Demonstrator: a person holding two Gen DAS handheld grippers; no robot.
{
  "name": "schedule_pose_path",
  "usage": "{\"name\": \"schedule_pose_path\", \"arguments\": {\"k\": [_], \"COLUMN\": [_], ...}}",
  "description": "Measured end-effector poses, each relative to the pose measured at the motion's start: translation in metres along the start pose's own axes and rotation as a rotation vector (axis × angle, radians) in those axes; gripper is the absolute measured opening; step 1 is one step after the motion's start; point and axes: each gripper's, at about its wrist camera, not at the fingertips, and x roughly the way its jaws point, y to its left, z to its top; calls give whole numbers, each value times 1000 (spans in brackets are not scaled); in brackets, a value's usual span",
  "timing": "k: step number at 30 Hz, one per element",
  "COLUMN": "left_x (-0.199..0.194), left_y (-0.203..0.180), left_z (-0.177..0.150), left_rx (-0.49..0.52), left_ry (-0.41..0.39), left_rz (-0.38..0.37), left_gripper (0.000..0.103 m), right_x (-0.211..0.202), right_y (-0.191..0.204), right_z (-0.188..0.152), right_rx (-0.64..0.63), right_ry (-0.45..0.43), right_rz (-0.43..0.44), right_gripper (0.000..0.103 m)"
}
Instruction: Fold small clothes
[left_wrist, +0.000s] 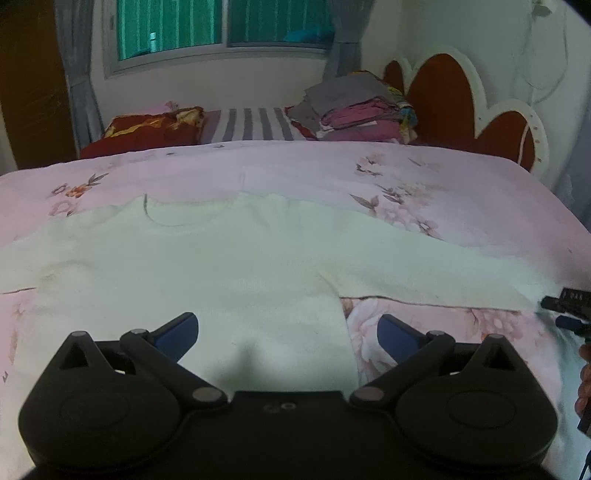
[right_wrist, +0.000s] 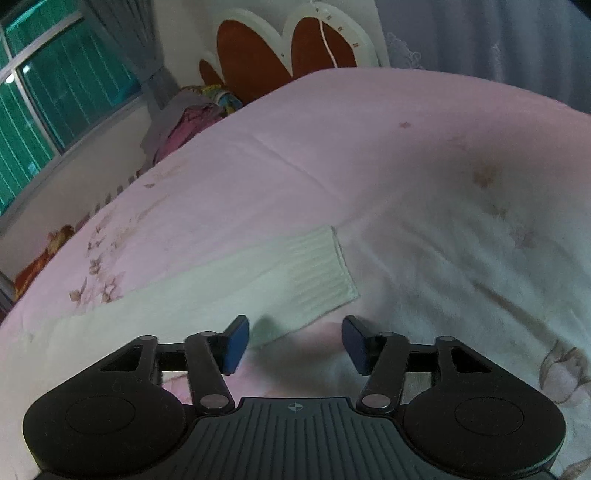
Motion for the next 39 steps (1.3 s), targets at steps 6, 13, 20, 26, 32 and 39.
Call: {"name": "schedule_pose_path", "arguments": {"k": [6,13,20,26,32,39], "left_x": [1,-1,1,2,-5,-12], "left_y": [4,27,66,111,177,252], "left_z": [7,12,10,0,-11,-23], "left_rx": [2,-45,-28,-23,-17,-52], "left_ry": [-9,-18,-21,-40,-49,-33], "left_rz": [-14,-3,15,4,0,12], "left_gripper": [103,103,103,103,103,103], "right_x": [4,11,-1,-19,-22,-17], "right_y": [-8,-17,6,84,186,311], "right_z": [3,1,9,1,-36,-111], "right_rx": [50,105,79,-49,-193,-388], "right_ry": [-40,-59,-77,-79,-50,4], "right_rz": [9,37,42,109,186,279], "right_gripper": [34,4,3,4,3,3]}}
